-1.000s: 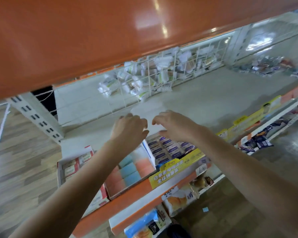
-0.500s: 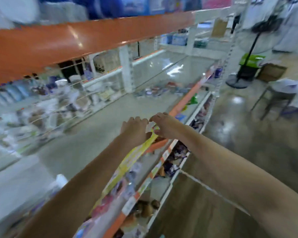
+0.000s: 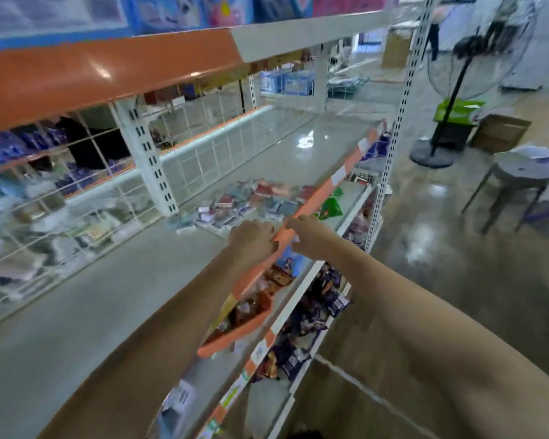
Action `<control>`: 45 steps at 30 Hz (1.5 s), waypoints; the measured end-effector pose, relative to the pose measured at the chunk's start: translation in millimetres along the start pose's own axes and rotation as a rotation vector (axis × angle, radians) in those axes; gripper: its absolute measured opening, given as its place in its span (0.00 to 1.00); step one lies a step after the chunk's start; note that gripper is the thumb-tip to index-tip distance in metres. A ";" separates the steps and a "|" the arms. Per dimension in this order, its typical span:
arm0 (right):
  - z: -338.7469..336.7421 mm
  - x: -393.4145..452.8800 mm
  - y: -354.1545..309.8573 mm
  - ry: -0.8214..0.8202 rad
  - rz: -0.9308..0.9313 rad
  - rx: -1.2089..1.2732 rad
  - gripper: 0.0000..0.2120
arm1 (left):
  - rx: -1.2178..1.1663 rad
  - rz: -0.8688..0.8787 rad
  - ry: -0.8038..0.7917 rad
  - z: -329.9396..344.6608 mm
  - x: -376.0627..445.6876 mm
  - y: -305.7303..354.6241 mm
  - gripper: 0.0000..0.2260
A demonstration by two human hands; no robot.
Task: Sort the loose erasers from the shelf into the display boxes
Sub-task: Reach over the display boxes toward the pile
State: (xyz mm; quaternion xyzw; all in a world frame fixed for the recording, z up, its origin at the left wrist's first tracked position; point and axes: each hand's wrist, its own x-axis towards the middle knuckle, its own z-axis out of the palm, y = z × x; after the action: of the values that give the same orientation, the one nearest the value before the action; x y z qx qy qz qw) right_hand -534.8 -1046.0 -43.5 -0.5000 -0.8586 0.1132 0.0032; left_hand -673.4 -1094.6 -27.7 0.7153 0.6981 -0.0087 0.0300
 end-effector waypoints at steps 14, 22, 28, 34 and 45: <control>-18.9 186.6 84.7 -0.006 -0.152 0.028 0.20 | -0.222 -0.245 0.100 30.1 182.5 -6.5 0.17; 12.5 237.8 103.4 0.031 -0.332 0.063 0.15 | -0.367 -0.496 0.180 49.3 198.4 4.8 0.19; -13.4 221.6 116.0 0.065 -0.547 0.494 0.20 | -0.569 -0.699 0.374 40.8 175.4 17.5 0.14; -22.5 195.5 83.0 -0.107 -0.787 0.708 0.13 | -0.770 -0.858 0.562 28.3 108.0 18.2 0.08; -6.2 77.2 -61.0 -0.547 -1.022 0.803 0.09 | -1.335 -1.275 1.059 1.0 -94.8 19.9 0.09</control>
State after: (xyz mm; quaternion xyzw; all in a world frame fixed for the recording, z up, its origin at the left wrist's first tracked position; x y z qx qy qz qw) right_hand -625.0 -1007.3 -33.8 0.0522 -0.8478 0.5271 0.0240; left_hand -655.9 -1189.7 -22.9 -0.0315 0.7312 0.6743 0.0985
